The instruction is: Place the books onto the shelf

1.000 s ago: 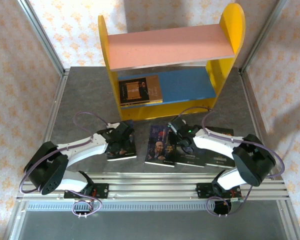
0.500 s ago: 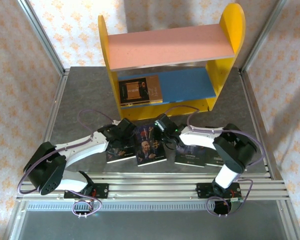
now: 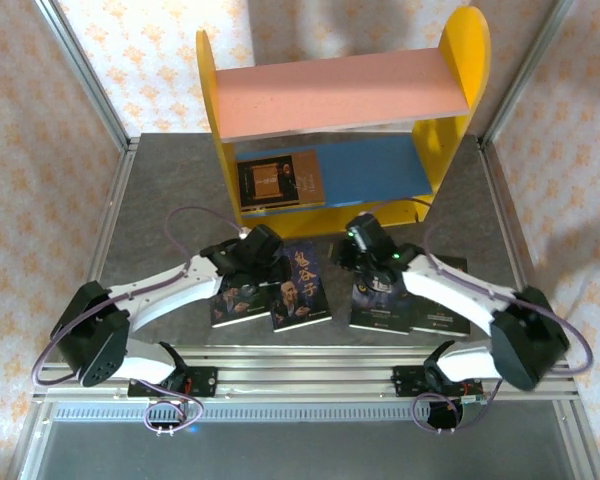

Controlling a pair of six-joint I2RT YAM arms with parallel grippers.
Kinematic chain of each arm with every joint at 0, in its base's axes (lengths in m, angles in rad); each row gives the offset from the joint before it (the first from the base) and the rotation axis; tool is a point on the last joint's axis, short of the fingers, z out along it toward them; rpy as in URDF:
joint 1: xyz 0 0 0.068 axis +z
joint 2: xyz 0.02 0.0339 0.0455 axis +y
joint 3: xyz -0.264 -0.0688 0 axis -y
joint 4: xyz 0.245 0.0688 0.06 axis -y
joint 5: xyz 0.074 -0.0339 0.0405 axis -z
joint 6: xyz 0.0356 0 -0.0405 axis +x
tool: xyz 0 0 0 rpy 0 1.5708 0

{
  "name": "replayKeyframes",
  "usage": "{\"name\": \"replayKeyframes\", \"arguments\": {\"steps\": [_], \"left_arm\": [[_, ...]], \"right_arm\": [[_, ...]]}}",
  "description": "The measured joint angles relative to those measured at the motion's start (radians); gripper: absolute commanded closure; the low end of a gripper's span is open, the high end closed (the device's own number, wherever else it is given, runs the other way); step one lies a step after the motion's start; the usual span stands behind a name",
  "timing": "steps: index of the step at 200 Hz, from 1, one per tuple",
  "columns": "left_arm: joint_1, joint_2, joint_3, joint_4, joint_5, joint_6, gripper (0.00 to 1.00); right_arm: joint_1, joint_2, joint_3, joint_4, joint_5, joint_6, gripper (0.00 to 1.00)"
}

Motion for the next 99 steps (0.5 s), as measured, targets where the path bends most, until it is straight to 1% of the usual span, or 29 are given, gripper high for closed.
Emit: {"name": "replayKeyframes", "arguments": {"steps": [22, 43, 58, 99], "left_arm": [[-0.042, 0.091, 0.101, 0.021, 0.019, 0.022, 0.36], [-0.072, 0.179, 0.177, 0.053, 0.035, 0.034, 0.37], [-0.085, 0.238, 0.216, 0.072, 0.049, 0.045, 0.37], [-0.111, 0.365, 0.309, 0.103, 0.08, 0.052, 0.37]], "right_arm": [[-0.066, -0.127, -0.076, -0.104, 0.042, -0.002, 0.51], [-0.138, -0.187, -0.135, -0.177, 0.061, -0.004, 0.51], [-0.169, -0.193, -0.167, -0.211, 0.064, -0.004, 0.51], [-0.173, -0.135, -0.208, -0.195, 0.035, 0.0, 0.55]]}}
